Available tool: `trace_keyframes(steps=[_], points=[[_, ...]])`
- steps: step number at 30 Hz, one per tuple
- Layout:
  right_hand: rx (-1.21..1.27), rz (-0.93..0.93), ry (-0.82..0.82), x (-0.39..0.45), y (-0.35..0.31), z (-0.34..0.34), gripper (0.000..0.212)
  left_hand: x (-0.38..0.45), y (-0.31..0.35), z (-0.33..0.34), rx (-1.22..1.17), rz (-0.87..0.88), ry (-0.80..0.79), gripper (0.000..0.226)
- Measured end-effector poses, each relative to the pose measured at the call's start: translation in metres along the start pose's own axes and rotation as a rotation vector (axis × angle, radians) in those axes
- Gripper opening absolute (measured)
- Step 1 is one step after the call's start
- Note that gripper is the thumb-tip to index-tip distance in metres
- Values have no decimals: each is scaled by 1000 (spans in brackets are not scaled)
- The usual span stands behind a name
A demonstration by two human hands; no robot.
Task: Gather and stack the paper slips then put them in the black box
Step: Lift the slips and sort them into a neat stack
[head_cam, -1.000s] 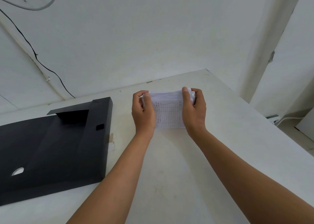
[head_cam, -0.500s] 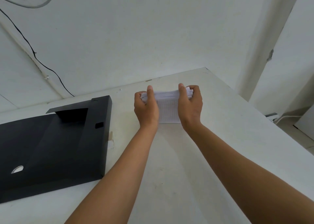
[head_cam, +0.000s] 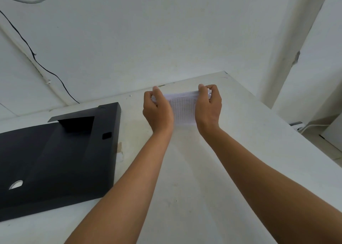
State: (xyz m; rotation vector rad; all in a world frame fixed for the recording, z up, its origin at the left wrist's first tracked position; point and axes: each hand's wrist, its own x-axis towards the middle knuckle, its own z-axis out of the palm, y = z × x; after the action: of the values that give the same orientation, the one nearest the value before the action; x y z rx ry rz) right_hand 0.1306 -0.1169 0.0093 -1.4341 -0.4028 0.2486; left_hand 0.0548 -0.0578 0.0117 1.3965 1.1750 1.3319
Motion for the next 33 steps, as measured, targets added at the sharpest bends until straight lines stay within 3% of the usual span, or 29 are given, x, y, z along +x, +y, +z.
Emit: trace_keyframes(steps=[4,11,15,18,21,23,25,27,28,30,31,33], points=[[-92,71,-30,-2,14,-2,39,-1,-13,-1,36,-131,-22,41],[-33,29,9,0,11,-3,39,0,-8,4,19,-74,-30,42],[-41,30,-101,-2,12,-9,40,5,-15,3,-5,-188,-41,40],[-56,-97,-273,-1,17,-22,31,11,-10,2,-23,-226,-24,38],[-192,-183,-289,2,28,-31,23,14,-4,-1,9,-235,-62,49],[-145,-118,-224,6,30,-33,23,11,-3,-5,-22,-268,-109,57],[39,63,-143,10,26,-31,37,4,-6,-10,-56,-273,-153,71],[253,191,-110,12,21,-26,35,-3,-14,-13,-101,-289,-226,85],[334,229,-114,12,20,-23,28,-7,-18,-12,-154,-312,-280,82],[398,274,-143,7,20,-19,24,-13,-21,-8,-292,-346,-349,49],[377,272,-170,4,21,-19,24,-15,-20,-6,-348,-347,-339,34],[195,202,-231,1,27,-24,23,-13,-15,-5,-395,-345,-278,25]])
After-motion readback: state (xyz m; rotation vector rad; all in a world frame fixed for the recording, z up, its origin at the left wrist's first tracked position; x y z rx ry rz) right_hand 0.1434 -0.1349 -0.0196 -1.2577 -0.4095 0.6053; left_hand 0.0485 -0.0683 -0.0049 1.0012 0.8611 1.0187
